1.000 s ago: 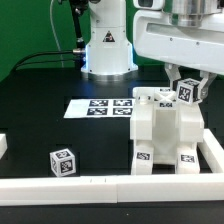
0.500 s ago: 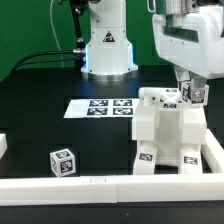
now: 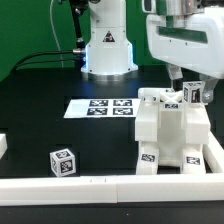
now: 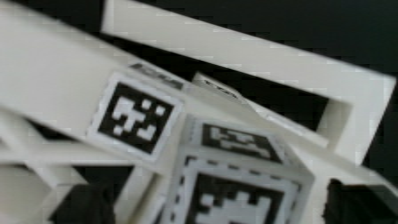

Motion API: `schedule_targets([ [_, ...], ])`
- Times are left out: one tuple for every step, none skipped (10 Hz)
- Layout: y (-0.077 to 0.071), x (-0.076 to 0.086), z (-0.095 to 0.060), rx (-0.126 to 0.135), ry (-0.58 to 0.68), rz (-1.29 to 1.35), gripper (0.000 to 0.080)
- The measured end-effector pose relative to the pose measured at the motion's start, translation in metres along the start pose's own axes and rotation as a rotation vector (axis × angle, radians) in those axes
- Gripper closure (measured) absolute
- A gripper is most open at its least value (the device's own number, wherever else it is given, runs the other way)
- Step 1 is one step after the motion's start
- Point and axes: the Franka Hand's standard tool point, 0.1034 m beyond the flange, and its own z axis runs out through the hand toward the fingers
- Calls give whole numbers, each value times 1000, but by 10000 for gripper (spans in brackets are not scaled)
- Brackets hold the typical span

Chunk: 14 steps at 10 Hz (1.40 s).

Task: Assemble chair

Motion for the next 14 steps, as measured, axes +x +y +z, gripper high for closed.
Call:
schedule_targets([
  [-1, -2, 1, 8, 5, -194, 160],
  [-2, -10, 3, 4, 2, -312, 160],
  [-1, -8, 3, 4, 2, -373, 152],
  [-1, -7, 3, 2, 4, -430, 152],
  [-1, -7, 3, 1, 4, -518, 151],
  [-1, -7, 3, -2, 7, -615, 151],
  [-2, -10, 3, -30, 36, -882, 151],
  [-4, -14, 3, -30, 41, -924, 151],
  [-3, -12, 4, -27, 39, -872, 179],
  [-3, -12, 4, -27, 39, -859, 179],
  [-3, -13, 4, -26, 39, -828, 359],
  [-3, -13, 4, -24, 39, -748, 359],
  [-3, -12, 4, -28, 35, -643, 527],
  [-5, -8, 4, -33, 33, -554, 524],
])
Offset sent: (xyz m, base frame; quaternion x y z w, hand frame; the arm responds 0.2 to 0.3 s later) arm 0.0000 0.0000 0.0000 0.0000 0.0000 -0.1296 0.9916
